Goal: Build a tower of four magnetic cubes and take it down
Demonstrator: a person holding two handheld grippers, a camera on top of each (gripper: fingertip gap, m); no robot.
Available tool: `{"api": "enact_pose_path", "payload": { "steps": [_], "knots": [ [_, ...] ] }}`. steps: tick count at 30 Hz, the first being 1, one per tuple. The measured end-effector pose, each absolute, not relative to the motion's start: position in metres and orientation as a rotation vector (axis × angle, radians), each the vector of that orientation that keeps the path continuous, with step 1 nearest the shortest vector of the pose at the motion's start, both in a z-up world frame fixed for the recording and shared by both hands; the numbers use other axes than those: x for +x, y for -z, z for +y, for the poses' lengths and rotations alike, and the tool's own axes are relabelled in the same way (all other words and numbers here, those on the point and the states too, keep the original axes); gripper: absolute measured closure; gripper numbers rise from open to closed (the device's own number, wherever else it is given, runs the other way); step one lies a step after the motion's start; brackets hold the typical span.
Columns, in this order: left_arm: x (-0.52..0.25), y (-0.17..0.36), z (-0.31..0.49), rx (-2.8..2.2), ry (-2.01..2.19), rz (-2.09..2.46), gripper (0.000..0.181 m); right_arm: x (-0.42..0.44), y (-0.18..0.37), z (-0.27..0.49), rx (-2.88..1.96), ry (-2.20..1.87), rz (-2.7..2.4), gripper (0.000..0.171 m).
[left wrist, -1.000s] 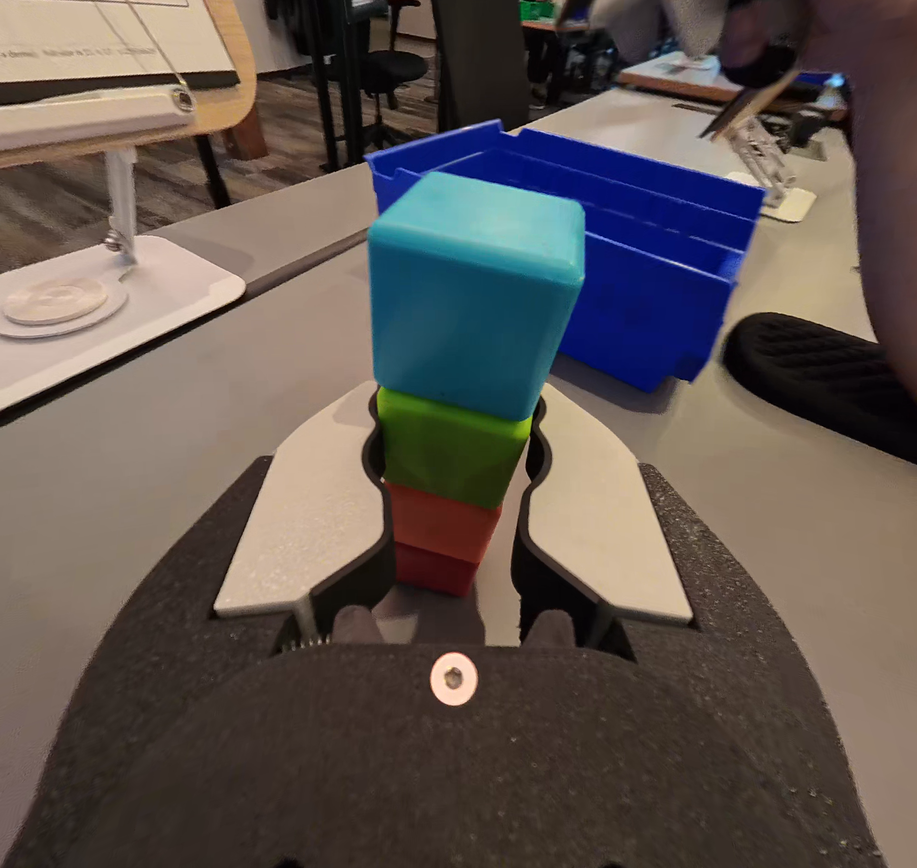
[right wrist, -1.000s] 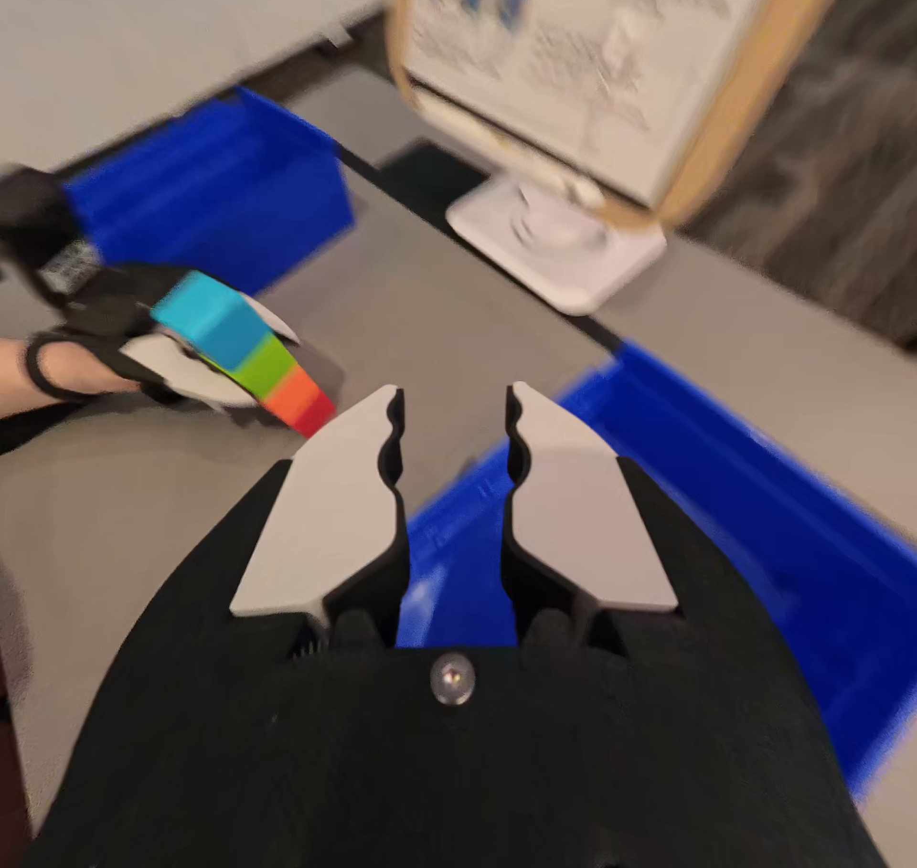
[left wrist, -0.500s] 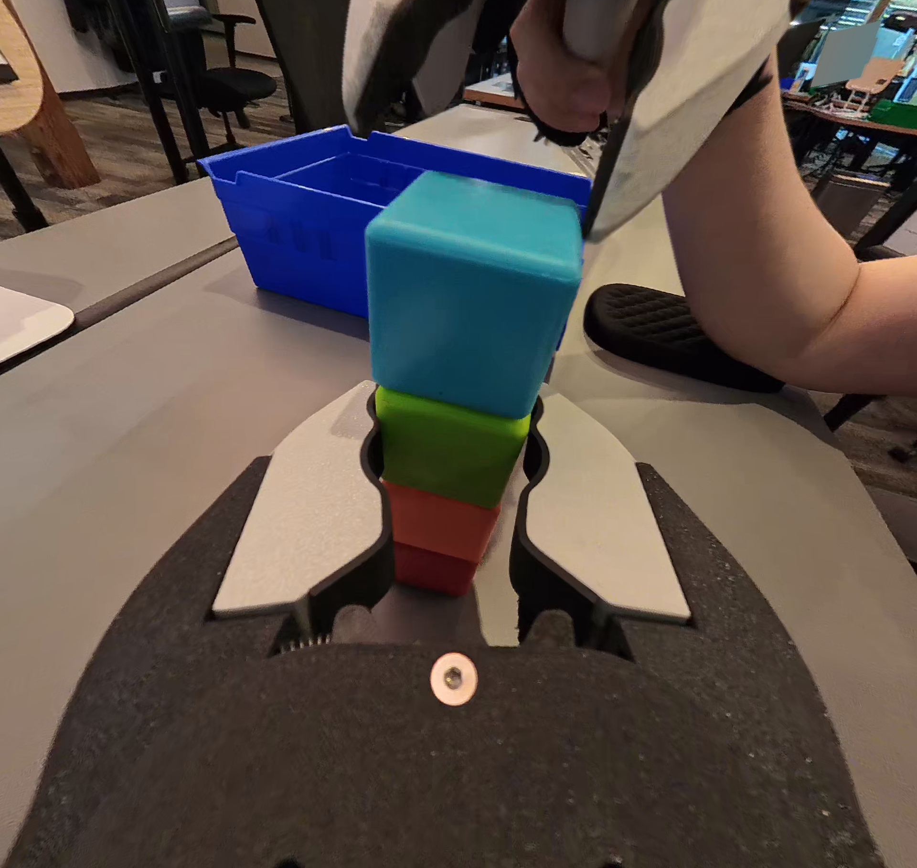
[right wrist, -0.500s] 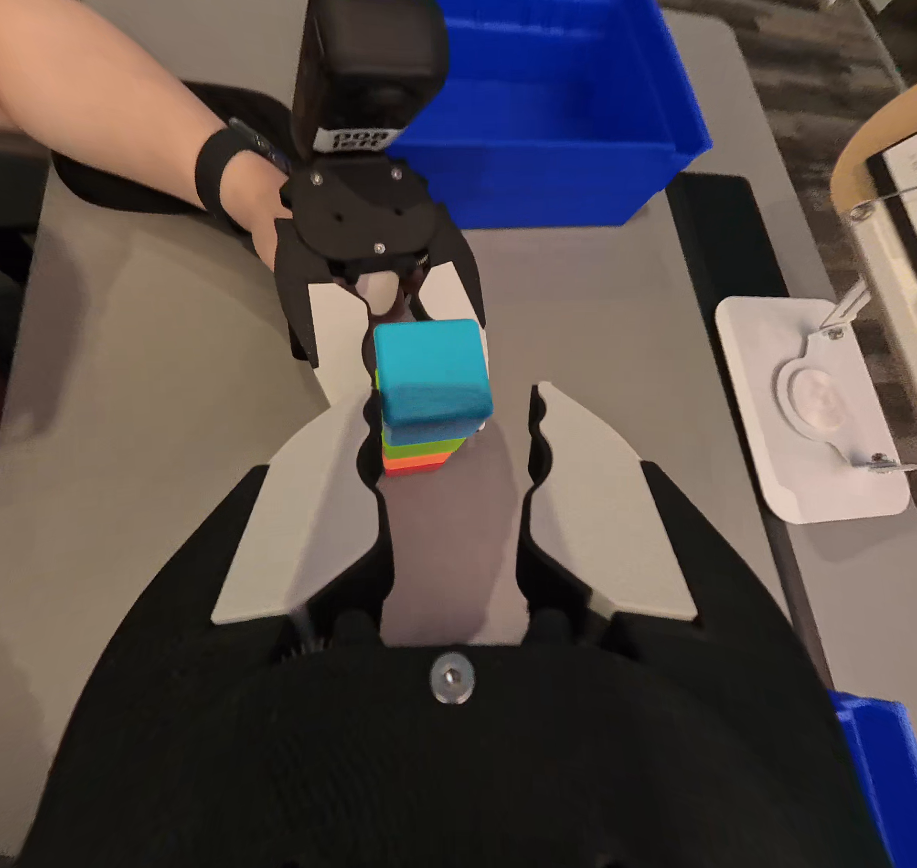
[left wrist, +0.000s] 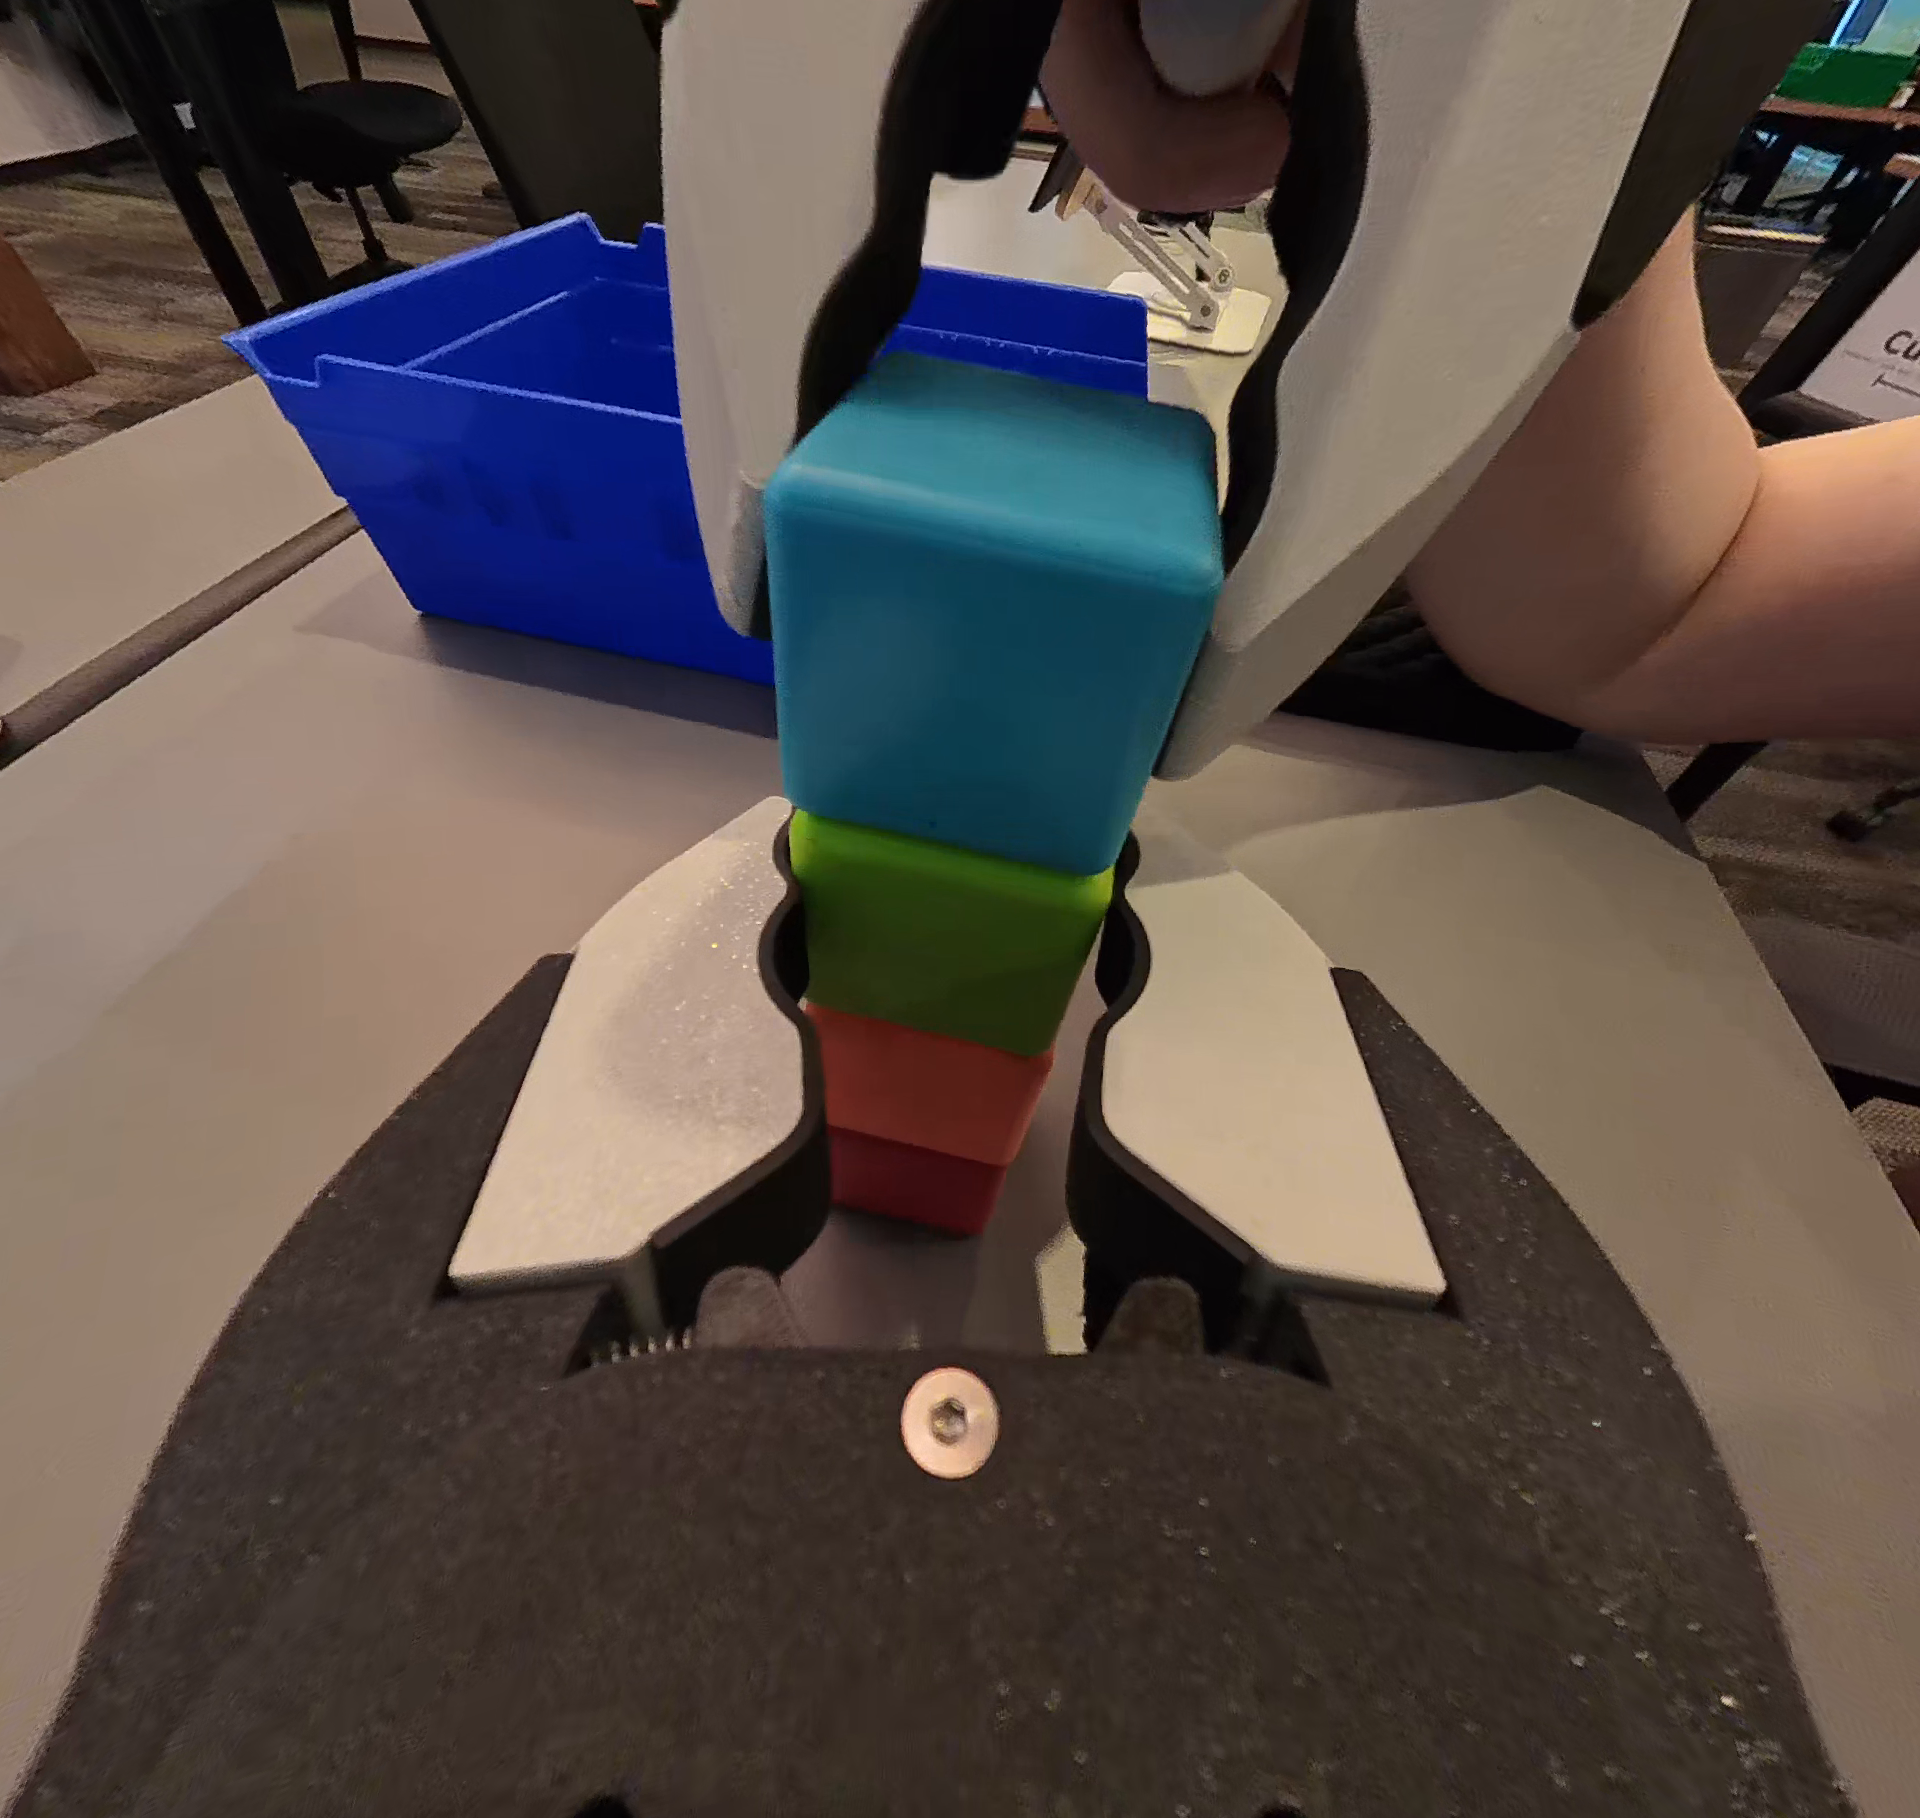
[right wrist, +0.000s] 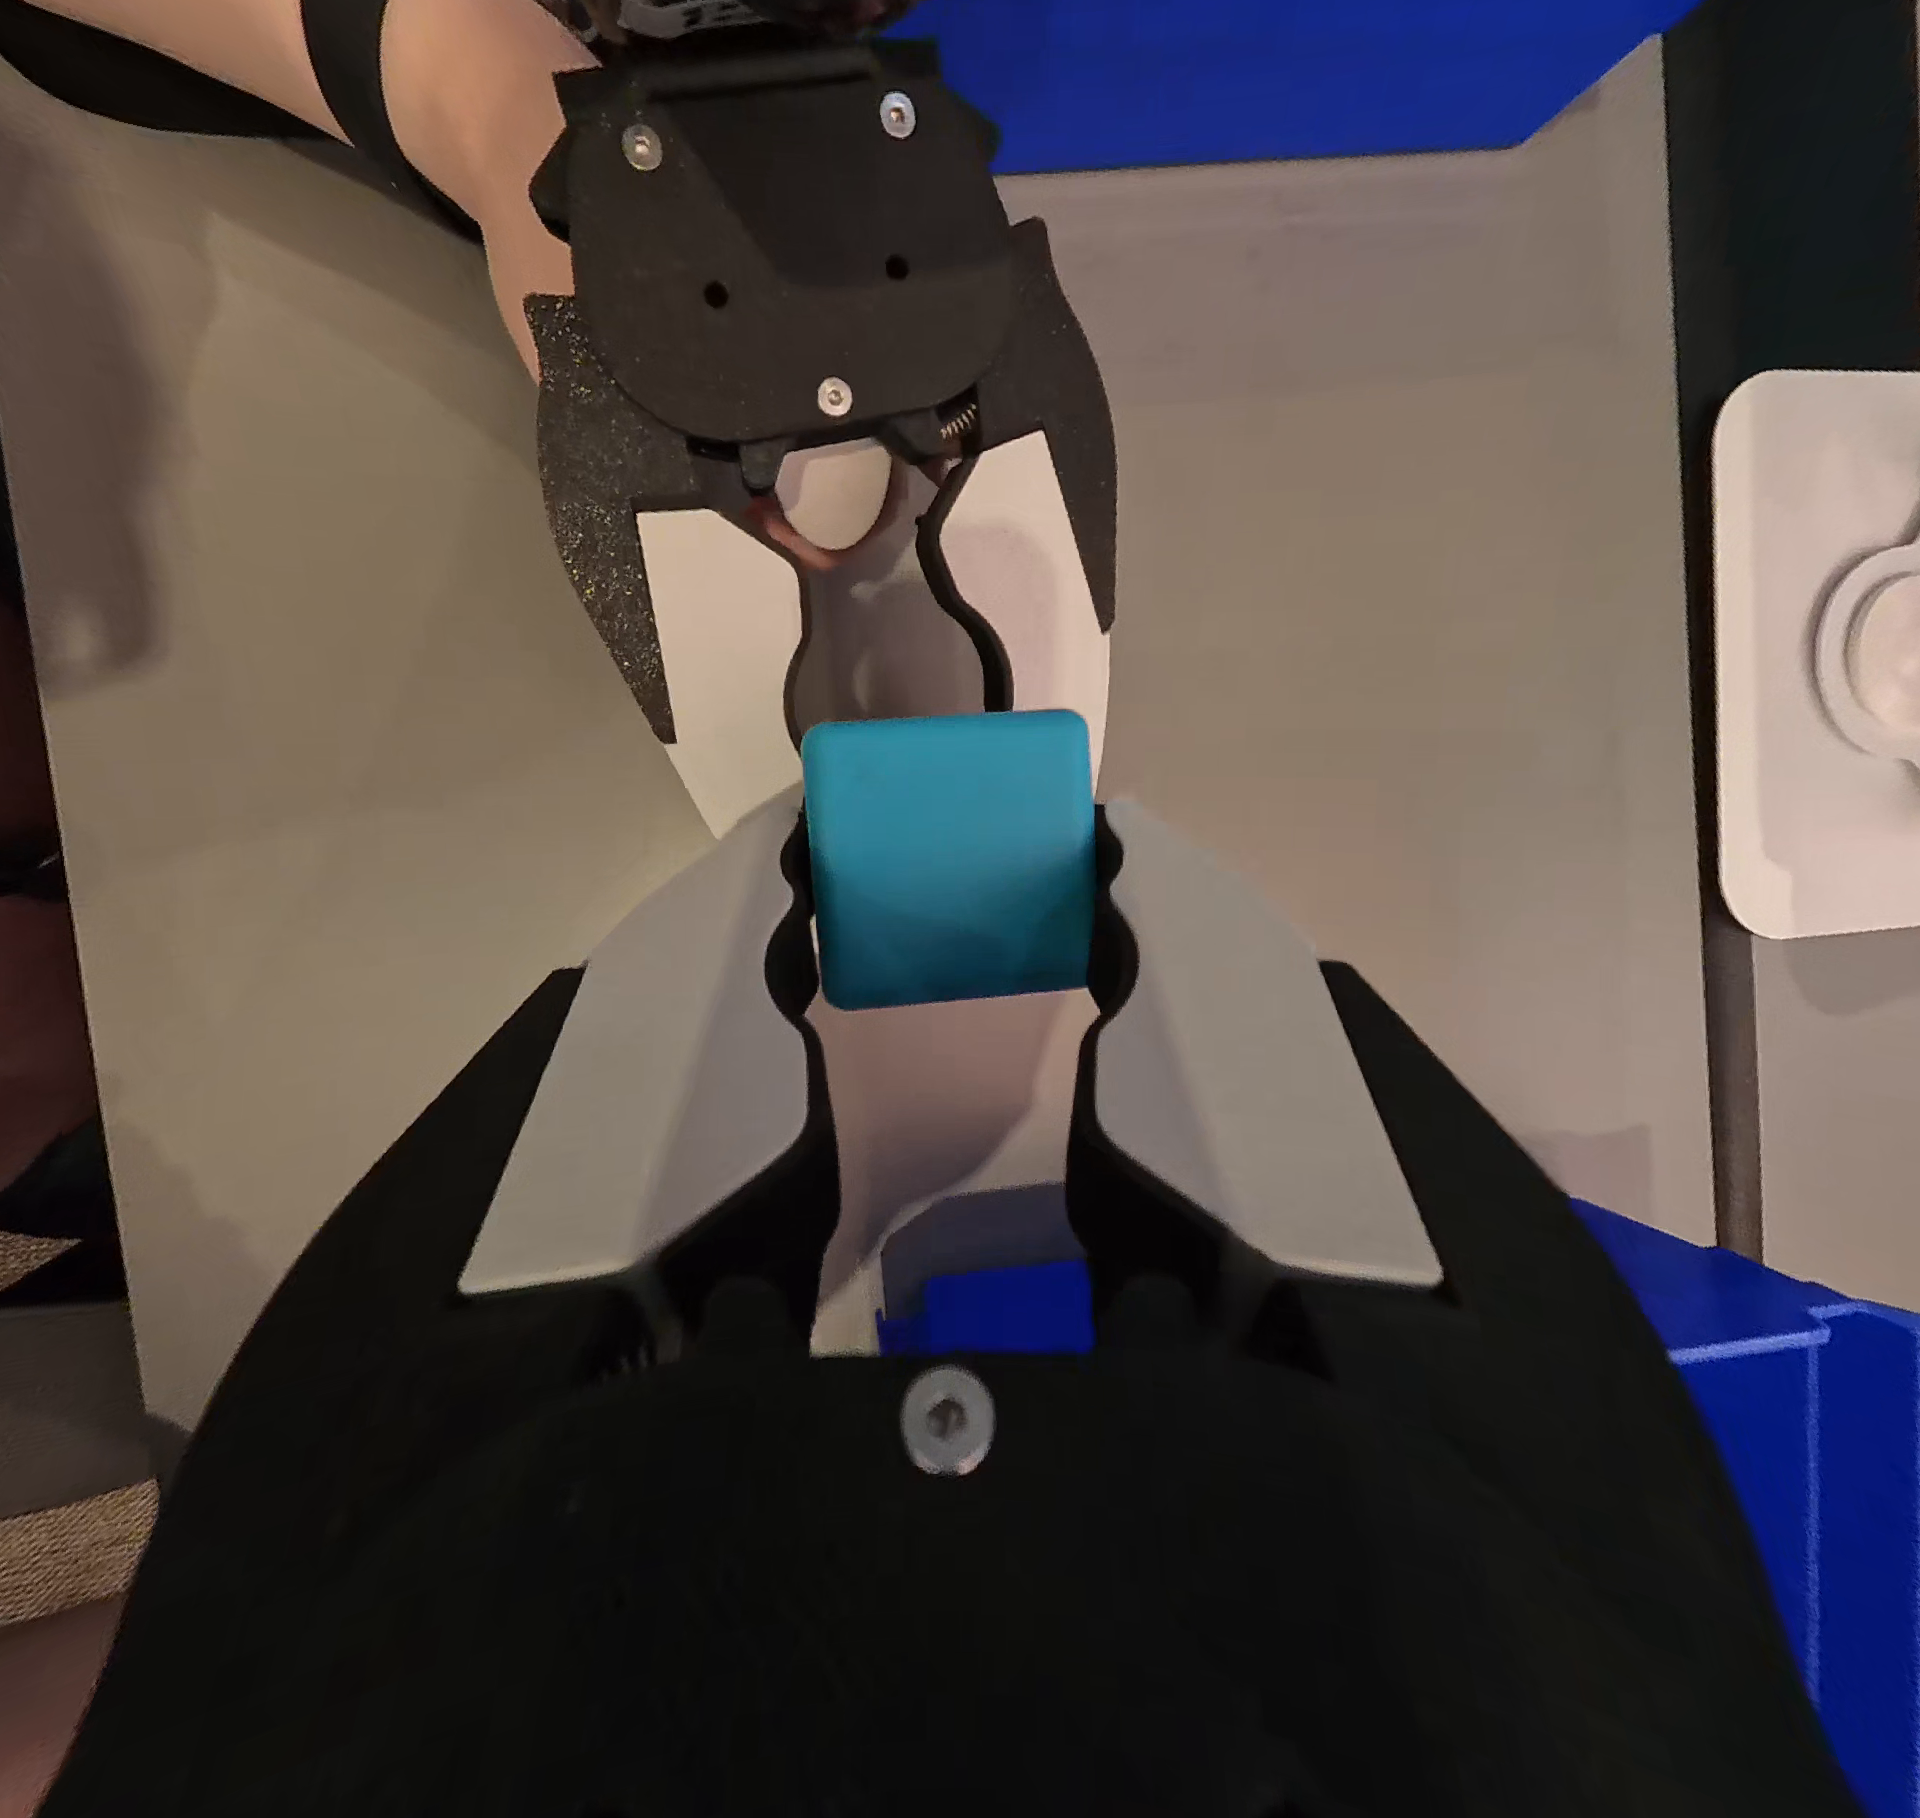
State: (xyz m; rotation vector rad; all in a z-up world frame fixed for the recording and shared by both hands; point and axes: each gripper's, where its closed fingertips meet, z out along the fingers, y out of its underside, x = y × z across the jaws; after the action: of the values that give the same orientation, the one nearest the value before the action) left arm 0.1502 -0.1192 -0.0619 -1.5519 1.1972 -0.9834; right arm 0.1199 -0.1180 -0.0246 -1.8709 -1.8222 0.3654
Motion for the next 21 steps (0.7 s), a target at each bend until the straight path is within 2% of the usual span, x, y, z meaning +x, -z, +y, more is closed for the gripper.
{"api": "enact_pose_path", "payload": {
  "steps": [9, 15, 18, 21],
  "knots": [
    [0.149, 0.063, -0.118, -1.571, 0.99, 1.188, 0.128, 0.121, 0.023, -0.117, -1.872, -0.257, -1.82, 0.12],
    [0.148, 0.064, -0.118, -1.572, 1.002, 1.182, 0.128, 0.137, -0.017, -0.111, -1.816, -0.293, -1.658, 0.121],
    [0.147, 0.063, -0.116, -1.576, 0.988, 1.172, 0.128, 0.171, -0.054, -0.088, -1.821, -0.26, -1.419, 0.12],
    [0.142, 0.063, -0.109, -1.604, 0.946, 1.122, 0.128, 0.243, -0.083, -0.043, -1.927, -0.242, -0.967, 0.121]
  ]
}}
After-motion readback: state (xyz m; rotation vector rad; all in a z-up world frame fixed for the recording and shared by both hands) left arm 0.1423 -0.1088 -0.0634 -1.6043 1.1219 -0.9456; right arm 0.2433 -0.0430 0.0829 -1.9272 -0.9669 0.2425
